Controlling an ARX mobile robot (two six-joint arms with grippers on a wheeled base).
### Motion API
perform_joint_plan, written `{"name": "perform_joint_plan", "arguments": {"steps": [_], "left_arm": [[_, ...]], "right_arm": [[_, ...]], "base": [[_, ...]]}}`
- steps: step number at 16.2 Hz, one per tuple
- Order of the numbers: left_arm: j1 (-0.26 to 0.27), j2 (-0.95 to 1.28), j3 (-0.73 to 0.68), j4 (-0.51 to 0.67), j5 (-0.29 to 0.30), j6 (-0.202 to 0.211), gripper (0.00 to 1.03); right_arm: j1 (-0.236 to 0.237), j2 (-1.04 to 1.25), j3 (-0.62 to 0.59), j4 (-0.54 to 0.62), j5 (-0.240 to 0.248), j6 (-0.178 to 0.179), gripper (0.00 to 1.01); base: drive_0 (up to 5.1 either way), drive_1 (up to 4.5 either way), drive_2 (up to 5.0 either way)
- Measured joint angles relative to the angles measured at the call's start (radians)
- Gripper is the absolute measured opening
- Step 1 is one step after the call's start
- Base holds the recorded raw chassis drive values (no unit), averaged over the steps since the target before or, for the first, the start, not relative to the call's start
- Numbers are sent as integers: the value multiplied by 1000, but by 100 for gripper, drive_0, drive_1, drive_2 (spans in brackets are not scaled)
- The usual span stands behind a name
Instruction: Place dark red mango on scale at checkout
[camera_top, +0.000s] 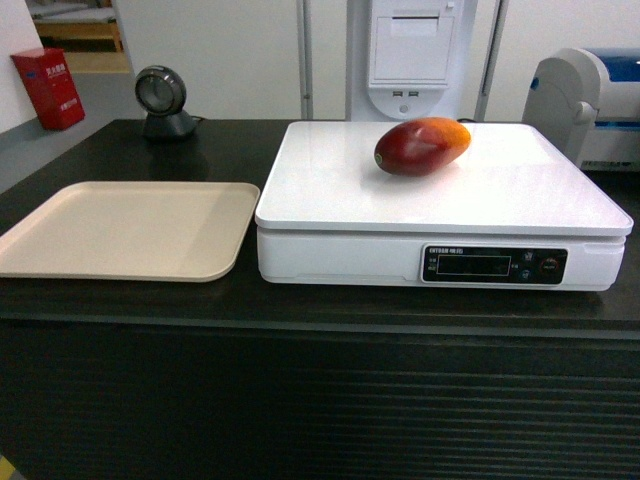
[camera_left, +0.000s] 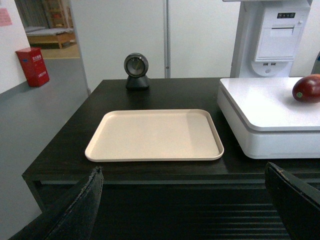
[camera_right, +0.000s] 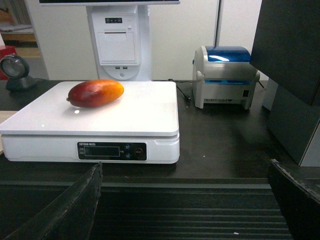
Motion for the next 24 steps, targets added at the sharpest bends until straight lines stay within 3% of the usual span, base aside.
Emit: {"name": "perform_joint_plan", "arguments": {"steps": [24], "left_arm": [[0,0,0,0,0,0,98]], "right_arm": [[0,0,0,0,-1,0,98]], "base": [[0,0,0]]}}
